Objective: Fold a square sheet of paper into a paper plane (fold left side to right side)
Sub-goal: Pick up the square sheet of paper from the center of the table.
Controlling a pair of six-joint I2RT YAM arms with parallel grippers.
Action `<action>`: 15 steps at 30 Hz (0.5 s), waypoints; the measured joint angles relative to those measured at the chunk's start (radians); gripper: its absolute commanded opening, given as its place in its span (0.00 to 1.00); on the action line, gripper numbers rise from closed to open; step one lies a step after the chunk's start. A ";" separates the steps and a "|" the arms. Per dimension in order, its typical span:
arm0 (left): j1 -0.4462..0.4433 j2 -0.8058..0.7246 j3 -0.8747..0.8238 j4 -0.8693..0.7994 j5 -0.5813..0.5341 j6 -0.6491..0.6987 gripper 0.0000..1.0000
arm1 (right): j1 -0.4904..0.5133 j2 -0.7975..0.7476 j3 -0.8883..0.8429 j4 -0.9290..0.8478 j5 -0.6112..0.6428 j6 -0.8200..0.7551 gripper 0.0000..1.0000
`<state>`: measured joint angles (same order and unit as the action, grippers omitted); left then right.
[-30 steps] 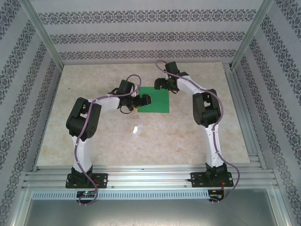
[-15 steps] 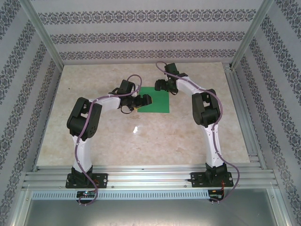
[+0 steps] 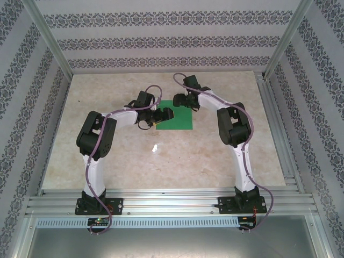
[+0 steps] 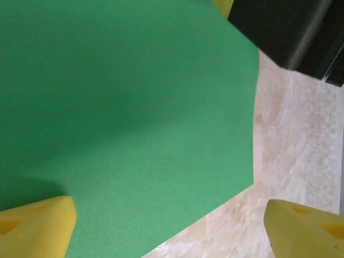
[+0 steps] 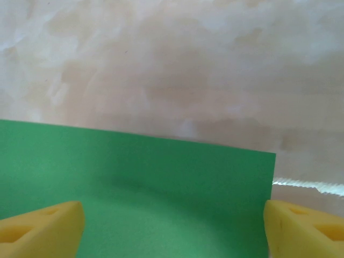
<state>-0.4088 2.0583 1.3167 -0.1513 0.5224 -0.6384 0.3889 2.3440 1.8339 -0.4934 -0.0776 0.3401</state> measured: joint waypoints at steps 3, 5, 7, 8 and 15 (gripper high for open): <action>0.000 0.000 0.000 0.000 0.000 0.000 0.91 | 0.018 -0.002 0.000 -0.010 0.001 0.000 0.82; 0.000 0.001 0.000 0.000 0.000 0.000 0.91 | 0.029 -0.002 0.000 -0.016 0.001 -0.001 0.79; 0.000 0.001 0.000 0.000 0.000 0.000 0.91 | 0.034 -0.003 0.000 -0.021 -0.001 0.000 0.74; 0.000 0.001 0.001 0.000 0.000 0.000 0.91 | 0.035 -0.003 0.000 -0.023 -0.001 0.000 0.71; 0.000 0.002 0.002 -0.001 0.000 0.000 0.91 | 0.037 -0.004 0.000 -0.046 -0.031 -0.019 0.45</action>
<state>-0.4088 2.0602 1.3190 -0.1524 0.5228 -0.6384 0.4259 2.3398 1.8339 -0.5396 -0.1089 0.3210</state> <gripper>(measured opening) 0.913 0.510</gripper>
